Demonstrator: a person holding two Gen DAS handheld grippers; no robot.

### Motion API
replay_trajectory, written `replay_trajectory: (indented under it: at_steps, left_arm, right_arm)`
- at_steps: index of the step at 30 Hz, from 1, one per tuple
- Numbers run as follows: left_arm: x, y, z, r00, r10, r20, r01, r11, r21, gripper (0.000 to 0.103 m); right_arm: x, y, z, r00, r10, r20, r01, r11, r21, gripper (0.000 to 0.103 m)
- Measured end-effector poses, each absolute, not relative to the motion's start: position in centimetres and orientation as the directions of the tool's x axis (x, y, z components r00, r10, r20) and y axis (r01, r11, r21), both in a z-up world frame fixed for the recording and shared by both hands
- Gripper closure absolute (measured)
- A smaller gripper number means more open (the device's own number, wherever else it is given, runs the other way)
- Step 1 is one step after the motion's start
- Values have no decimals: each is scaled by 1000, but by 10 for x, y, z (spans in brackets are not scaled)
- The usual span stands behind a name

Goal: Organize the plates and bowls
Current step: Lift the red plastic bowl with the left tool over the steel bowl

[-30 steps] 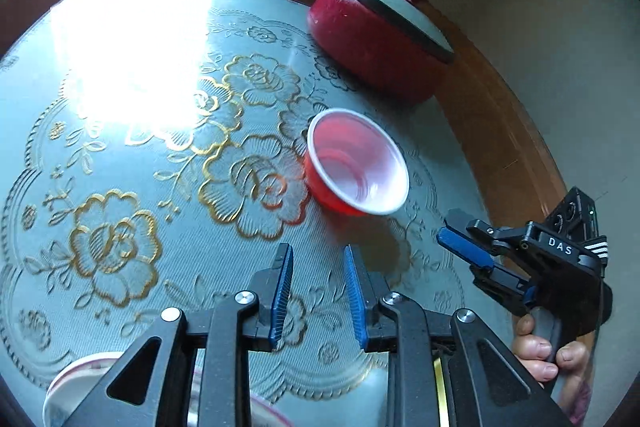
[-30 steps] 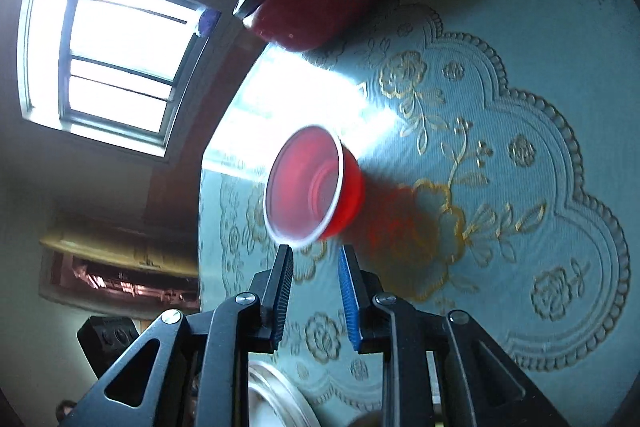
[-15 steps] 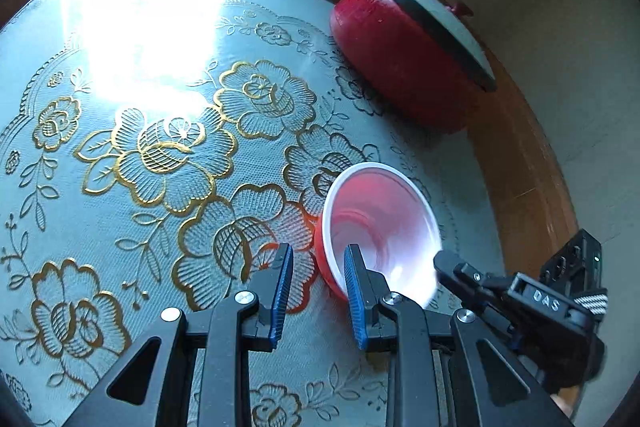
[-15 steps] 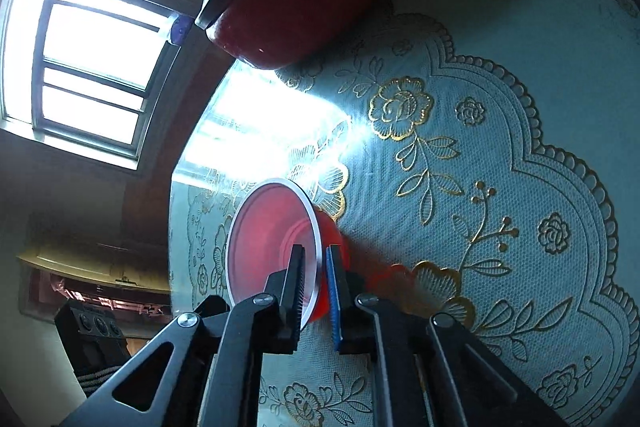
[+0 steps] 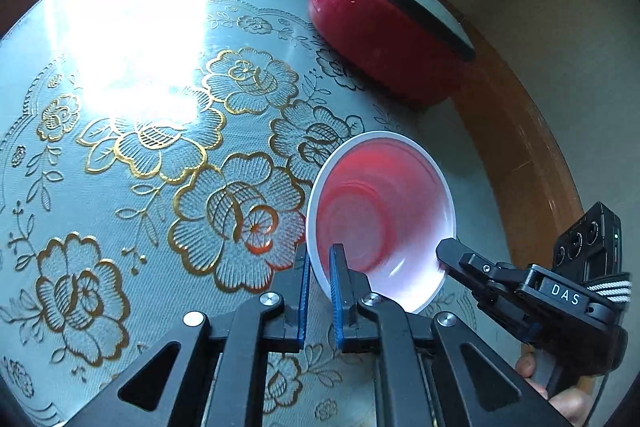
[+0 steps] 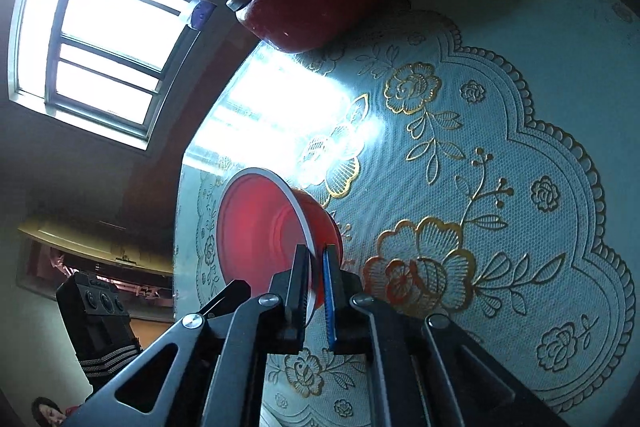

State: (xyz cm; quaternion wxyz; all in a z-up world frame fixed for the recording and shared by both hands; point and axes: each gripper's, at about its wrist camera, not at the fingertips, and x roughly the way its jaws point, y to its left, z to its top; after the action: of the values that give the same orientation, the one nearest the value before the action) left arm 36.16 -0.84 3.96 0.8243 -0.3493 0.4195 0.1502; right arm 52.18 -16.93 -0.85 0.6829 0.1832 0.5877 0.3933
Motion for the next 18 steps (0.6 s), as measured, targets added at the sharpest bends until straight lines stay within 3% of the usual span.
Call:
replay_trajectory:
  at_steps: [18]
  left_arm:
    - [290, -93, 93, 689, -37, -724, -400, 813, -423, 93]
  right_arm:
    - [447, -258, 48, 67, 818, -571, -398, 547, 737, 96]
